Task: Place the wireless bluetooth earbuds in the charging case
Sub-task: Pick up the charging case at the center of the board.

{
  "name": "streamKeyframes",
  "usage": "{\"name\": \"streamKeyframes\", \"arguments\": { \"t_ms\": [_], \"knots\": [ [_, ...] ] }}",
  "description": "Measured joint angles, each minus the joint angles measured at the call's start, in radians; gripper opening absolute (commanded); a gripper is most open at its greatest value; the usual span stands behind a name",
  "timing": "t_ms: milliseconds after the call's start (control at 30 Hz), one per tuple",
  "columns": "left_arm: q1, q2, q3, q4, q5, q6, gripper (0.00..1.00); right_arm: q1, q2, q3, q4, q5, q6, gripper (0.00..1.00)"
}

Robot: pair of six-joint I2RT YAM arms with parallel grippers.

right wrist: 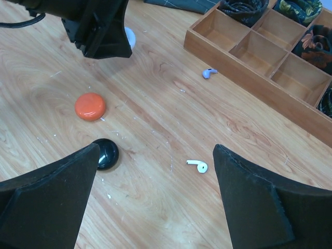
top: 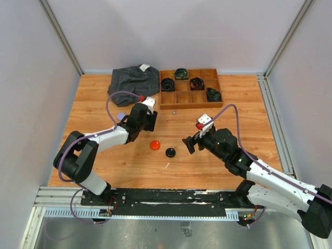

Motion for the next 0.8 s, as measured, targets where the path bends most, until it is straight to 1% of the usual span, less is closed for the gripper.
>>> {"name": "streamKeyframes", "arguments": {
  "t_ms": [133,200,267,333,367,500,567,600,667,800],
  "knots": [
    [-0.04,-0.051,-0.066,0.097,0.055,0.049,0.44,-0.001,0.034,0.047,-0.045,0.006,0.006,0.88],
    [-0.051,-0.064,-0.083,0.126,0.072,0.046,0.43,-0.003,0.046,0.063,-0.054,0.006,0.016,0.88],
    [-0.052,-0.069,-0.085,0.142,0.081,0.016,0.43,-0.008,0.06,0.077,-0.06,0.006,0.027,0.88],
    [-0.051,-0.076,-0.085,0.161,0.095,-0.051,0.42,-0.016,0.077,0.09,-0.066,0.004,0.04,0.88],
    [-0.051,-0.08,-0.085,0.163,0.094,-0.056,0.41,-0.019,0.086,0.096,-0.068,0.005,0.049,0.88],
    [-0.055,-0.109,-0.095,0.178,0.119,-0.2,0.41,-0.019,0.122,0.123,-0.076,0.004,0.08,0.86],
    [-0.056,-0.132,-0.106,0.184,0.135,-0.306,0.4,-0.019,0.143,0.135,-0.074,0.002,0.098,0.86],
    [-0.056,-0.14,-0.111,0.188,0.142,-0.349,0.38,-0.019,0.151,0.138,-0.07,0.001,0.104,0.85],
    [-0.056,-0.154,-0.121,0.194,0.159,-0.451,0.34,-0.019,0.176,0.14,-0.053,-0.006,0.118,0.85],
    [-0.056,-0.173,-0.132,0.204,0.183,-0.643,0.34,-0.019,0.224,0.135,0.017,-0.024,0.141,0.83]
  ]
}}
